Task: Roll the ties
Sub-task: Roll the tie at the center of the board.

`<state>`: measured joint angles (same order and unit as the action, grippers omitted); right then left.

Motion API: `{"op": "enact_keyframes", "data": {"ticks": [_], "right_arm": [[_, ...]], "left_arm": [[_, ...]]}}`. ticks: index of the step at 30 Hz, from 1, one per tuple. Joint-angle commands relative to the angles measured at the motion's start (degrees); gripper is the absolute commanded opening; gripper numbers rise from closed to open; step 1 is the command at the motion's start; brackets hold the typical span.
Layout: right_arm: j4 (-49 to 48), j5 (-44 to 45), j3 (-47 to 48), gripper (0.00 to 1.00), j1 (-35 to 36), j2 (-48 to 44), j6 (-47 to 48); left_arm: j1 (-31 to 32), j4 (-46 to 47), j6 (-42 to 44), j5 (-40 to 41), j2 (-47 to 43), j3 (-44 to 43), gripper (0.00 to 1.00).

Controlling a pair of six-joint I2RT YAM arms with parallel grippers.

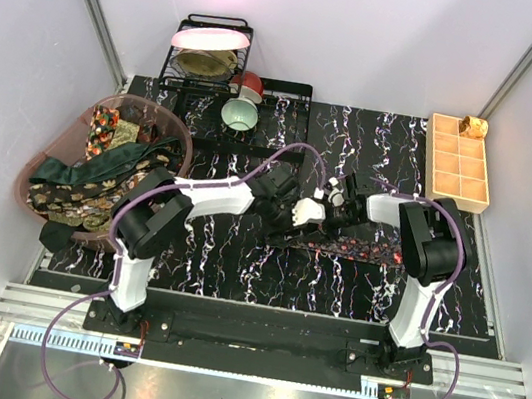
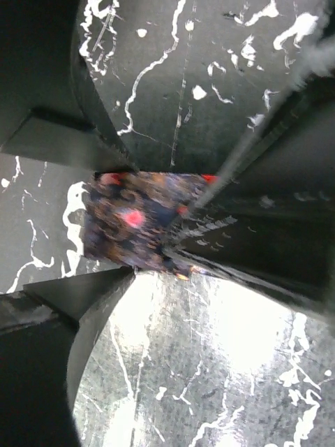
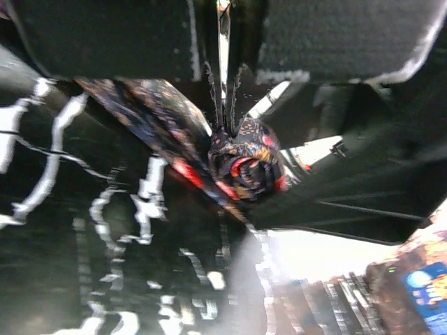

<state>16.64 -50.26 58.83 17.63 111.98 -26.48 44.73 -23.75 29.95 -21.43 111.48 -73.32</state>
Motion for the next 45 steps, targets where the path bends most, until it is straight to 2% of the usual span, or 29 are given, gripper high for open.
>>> {"op": "enact_keyframes", "data": {"ticks": [1,7,13,21,25,31,35,38,39,41,43,45], "right_arm": [[5.5,6.84,1.99,0.0,0.22,1.66,3.54],[8.49,9.92,3.05,0.0,-0.57,2.98,4.42],[9.37,10.1,3.49,0.0,-1.45,4.56,4.86],[9.9,9.39,4.1,0.0,-1.54,5.7,5.3],[9.9,9.04,4.19,0.0,-1.54,5.88,5.39],[9.99,8.86,4.01,0.0,-1.54,5.7,5.47],[9.9,8.51,3.93,0.0,-1.54,5.35,5.65],[9.9,7.11,4.19,0.0,-1.54,5.35,5.91],[9.81,6.67,4.28,0.0,-1.54,5.09,6.17],[9.55,6.23,4.28,0.11,-1.63,2.99,6.44],[9.64,5.44,4.1,0.18,-2.33,1.14,6.79],[9.9,3.33,3.58,0.24,-4.52,-1.59,6.79]], "left_arm": [[-2.27,5.27,-0.69,-6.85,-4.86,2.39,0.65],[-5.44,16.09,-2.01,-14.42,-10.76,8.54,0.74],[-6.32,19.51,1.16,-20.31,-9.88,11.88,0.75],[-6.23,27.26,1.07,-22.34,-6.9,14.96,0.76],[-5.97,30.33,0.1,-21.64,-4.52,14.7,0.72],[-4.83,30.16,-1.04,-20.23,-1.62,12.76,0.67],[-4.39,29.38,-0.95,-19.0,-1.0,11.89,0.59],[-3.25,25.87,1.14,-16.28,-0.48,10.22,0.5],[-2.11,21.94,1.85,-13.58,-0.3,9.26,0.43],[-1.58,19.19,3.26,-11.54,-0.39,7.84,0.39],[-1.05,13.66,4.05,-8.9,-0.65,6.62,0.33],[-0.61,7.97,5.37,-6.19,-0.65,5.65,0.31]]}}
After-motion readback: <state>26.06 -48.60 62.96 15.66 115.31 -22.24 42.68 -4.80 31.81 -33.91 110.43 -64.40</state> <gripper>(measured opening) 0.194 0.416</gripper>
